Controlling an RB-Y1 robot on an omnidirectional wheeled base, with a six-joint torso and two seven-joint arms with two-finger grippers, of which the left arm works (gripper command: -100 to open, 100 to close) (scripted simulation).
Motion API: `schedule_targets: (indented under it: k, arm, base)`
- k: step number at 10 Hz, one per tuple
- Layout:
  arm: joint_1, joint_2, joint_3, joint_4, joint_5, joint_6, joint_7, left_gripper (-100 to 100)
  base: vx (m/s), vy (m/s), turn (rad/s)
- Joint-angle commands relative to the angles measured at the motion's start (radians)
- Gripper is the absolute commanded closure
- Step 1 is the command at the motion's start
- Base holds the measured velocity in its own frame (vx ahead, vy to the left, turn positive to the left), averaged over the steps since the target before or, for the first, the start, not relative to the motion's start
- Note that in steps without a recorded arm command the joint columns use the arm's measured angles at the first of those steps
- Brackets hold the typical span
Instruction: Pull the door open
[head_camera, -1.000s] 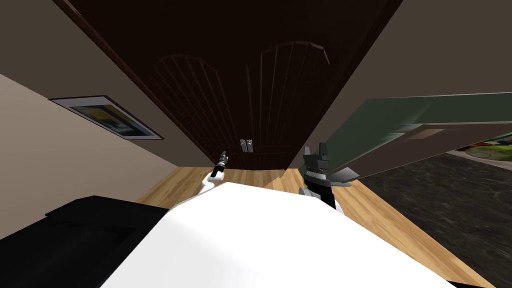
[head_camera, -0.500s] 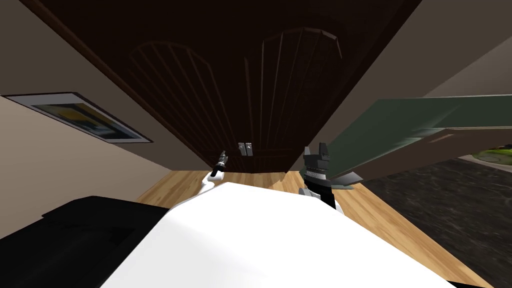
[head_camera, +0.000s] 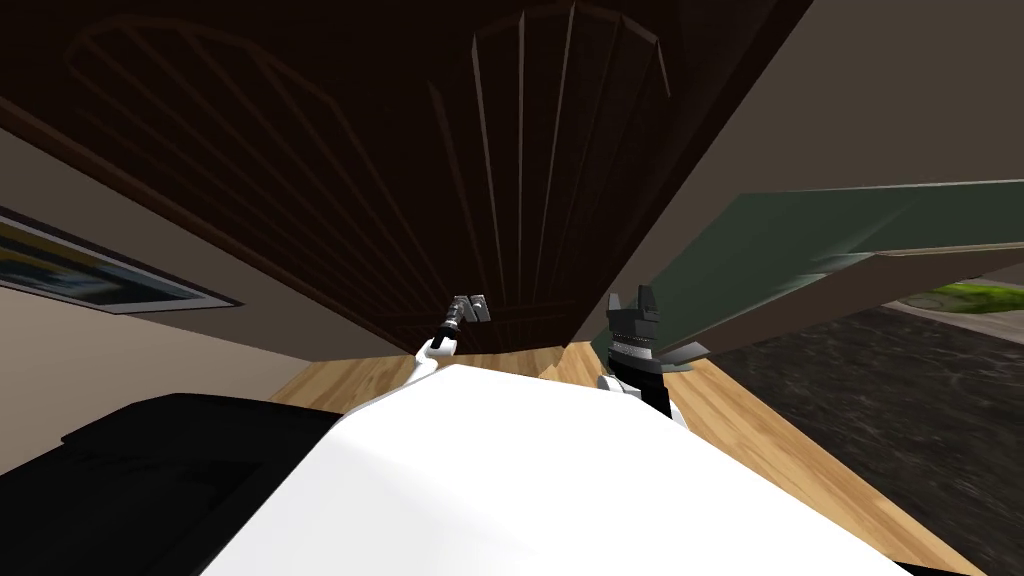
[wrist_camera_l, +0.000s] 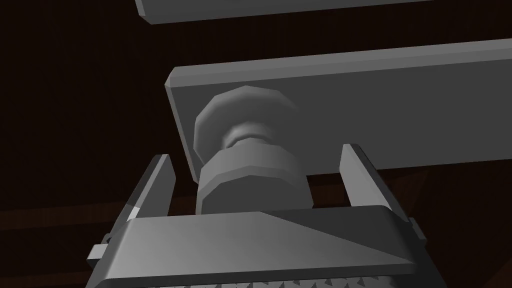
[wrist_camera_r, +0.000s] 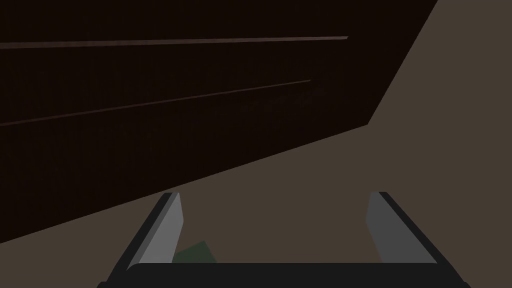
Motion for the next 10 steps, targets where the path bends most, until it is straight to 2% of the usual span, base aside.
schedule_targets:
  k: [1, 6, 8, 10]
  arm:
    - [0.001, 0.002, 0.002, 0.001, 0.0, 0.001, 0.001, 100]
    - [0.001, 0.002, 0.002, 0.001, 0.0, 0.001, 0.001, 100]
    - [0.021, 0.016, 0.016, 0.009, 0.003, 0.003, 0.002, 100]
    - [0.038, 0.031, 0.027, 0.013, 0.006, 0.004, 0.006, 100]
  base:
    - [-0.009, 0.01, 0.025]
    - [-0.017, 0.011, -0.012]
    - [-0.109, 0.095, 0.104]
    - [-0.216, 0.112, 0.109]
